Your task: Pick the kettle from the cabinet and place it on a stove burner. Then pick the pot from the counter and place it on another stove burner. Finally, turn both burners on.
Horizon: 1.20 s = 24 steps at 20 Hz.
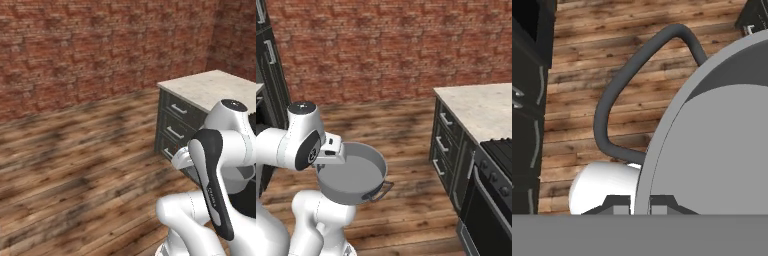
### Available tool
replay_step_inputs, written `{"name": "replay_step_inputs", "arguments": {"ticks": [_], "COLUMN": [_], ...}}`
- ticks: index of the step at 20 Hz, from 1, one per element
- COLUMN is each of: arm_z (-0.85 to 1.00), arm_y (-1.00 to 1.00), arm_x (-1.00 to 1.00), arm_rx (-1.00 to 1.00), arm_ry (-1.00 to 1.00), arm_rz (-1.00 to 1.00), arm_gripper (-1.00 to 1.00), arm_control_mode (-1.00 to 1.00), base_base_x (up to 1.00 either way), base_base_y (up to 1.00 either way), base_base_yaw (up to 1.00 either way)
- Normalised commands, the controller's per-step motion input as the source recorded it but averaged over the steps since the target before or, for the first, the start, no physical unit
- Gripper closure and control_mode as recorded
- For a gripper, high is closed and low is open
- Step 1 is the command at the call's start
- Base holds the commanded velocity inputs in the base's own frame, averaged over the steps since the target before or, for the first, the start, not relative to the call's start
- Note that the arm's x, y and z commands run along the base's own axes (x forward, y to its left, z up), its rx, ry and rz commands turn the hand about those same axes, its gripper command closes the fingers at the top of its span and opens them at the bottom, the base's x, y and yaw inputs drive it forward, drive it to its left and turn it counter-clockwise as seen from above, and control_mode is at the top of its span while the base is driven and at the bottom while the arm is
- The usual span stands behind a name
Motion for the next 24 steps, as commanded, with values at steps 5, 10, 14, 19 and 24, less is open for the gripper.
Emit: {"name": "replay_step_inputs", "arguments": {"ticks": [5, 10, 14, 19, 24], "arm_z": [0.00, 0.00, 0.00, 0.00, 0.00], "arm_y": [0.00, 0.00, 0.00, 0.00, 0.00], "arm_x": [0.00, 0.00, 0.00, 0.00, 0.00], "arm_rx": [0.00, 0.00, 0.00, 0.00, 0.00], "arm_ry": [0.00, 0.00, 0.00, 0.00, 0.00], "arm_rz": [0.00, 0.00, 0.00, 0.00, 0.00], "arm_gripper": [1.00, 1.00, 1.00, 1.00, 1.00], "arm_control_mode": [1.00, 1.00, 1.00, 1.00, 1.00], "base_base_x": [0.46, 0.47, 0.52, 0.48, 0.53], "base_base_y": [0.00, 0.00, 0.00, 0.00, 0.00], "base_base_yaw": [-0.33, -0.34, -0.34, -0.33, -0.31]}}
